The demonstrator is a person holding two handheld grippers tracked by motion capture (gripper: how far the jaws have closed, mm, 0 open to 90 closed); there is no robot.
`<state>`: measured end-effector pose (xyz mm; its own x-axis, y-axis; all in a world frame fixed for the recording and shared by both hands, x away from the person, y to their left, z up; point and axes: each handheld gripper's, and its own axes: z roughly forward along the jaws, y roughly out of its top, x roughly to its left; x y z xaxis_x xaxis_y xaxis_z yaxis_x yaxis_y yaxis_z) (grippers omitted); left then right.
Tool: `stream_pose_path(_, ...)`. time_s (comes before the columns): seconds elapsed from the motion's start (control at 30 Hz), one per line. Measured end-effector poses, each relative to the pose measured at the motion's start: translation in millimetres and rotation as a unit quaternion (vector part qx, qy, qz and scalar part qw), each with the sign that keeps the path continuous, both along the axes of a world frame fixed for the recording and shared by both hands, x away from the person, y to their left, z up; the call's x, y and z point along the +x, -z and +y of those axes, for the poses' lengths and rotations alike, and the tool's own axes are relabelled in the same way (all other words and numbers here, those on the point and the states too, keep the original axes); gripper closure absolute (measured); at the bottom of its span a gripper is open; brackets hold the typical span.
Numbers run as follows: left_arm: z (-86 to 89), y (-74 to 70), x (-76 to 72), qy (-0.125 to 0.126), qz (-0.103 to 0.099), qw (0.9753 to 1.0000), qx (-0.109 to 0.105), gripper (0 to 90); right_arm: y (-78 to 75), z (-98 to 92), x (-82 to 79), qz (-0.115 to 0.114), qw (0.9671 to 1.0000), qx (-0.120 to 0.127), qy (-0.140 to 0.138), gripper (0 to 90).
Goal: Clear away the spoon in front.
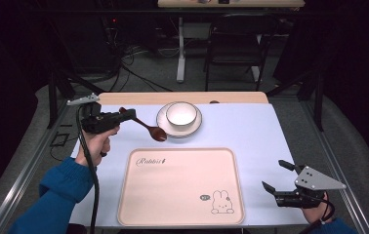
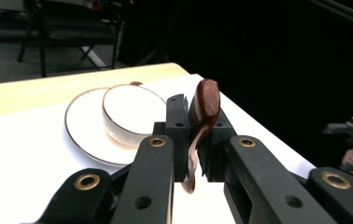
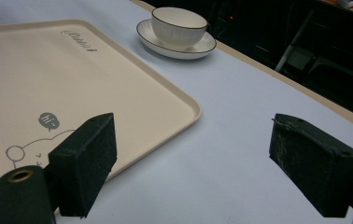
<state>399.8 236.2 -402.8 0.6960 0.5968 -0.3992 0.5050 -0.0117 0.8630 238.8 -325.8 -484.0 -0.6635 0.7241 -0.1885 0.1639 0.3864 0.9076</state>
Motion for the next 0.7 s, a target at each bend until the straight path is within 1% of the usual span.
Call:
stream_pose_path(0.17, 3.8, 0.2, -6.5, 0.015, 0.009, 0.9998, 0.005, 83.9, -0.1, 0.0, -0.1, -0.001, 1.0, 0.0, 0.0, 14.1)
stream_pose_path(0.3, 7.5, 2.9, -10.5, 0.033, 0.022, 0.9992, 0.008, 83.9, -0.1, 0.0, -0.2, -0.001, 1.0, 0.001, 0.0, 14.1)
stream_pose_path(0.33, 7.5, 2.9, -10.5, 0.033, 0.022, 0.9992, 0.008, 83.9, -0.1, 0.0, -0.2, -0.001, 1.0, 0.001, 0.0, 14.1)
stream_pose_path(0.37, 9.0, 3.4, -11.9, 0.038, 0.026, 0.9988, 0.014, 83.9, -0.1, 0.1, -0.2, -0.001, 1.0, 0.001, 0.0, 14.1)
stream_pose_path(0.4, 9.0, 3.4, -11.9, 0.038, 0.026, 0.9988, 0.014, 83.9, -0.1, 0.1, -0.2, -0.001, 1.0, 0.001, 0.0, 14.1)
stream_pose_path(0.53, 11.6, 6.1, -14.3, 0.049, 0.036, 0.998, 0.019, 83.9, -0.2, 0.1, -0.1, -0.001, 1.0, -0.001, -0.001, 14.1)
stream_pose_path(0.57, 12.0, 7.6, -15.2, 0.054, 0.041, 0.9974, 0.024, 83.9, -0.2, 0.1, -0.1, -0.001, 1.0, 0.0, -0.001, 14.1)
stream_pose_path(0.6, 12.0, 7.6, -15.2, 0.054, 0.041, 0.9974, 0.024, 83.9, -0.2, 0.1, -0.1, -0.001, 1.0, 0.0, -0.001, 14.1)
stream_pose_path(0.63, 12.4, 9.2, -15.8, 0.061, 0.044, 0.9968, 0.028, 83.9, -0.1, 0.2, -0.1, 0.0, 1.0, -0.001, -0.001, 14.1)
stream_pose_path(0.67, 12.4, 9.2, -15.8, 0.061, 0.044, 0.9968, 0.028, 83.9, -0.1, 0.2, -0.1, 0.0, 1.0, -0.001, -0.001, 14.1)
stream_pose_path(0.7, 12.8, 9.9, -16.7, 0.065, 0.048, 0.9962, 0.03, 83.9, -0.2, 0.2, -0.1, 0.0, 1.0, -0.001, -0.001, 14.1)
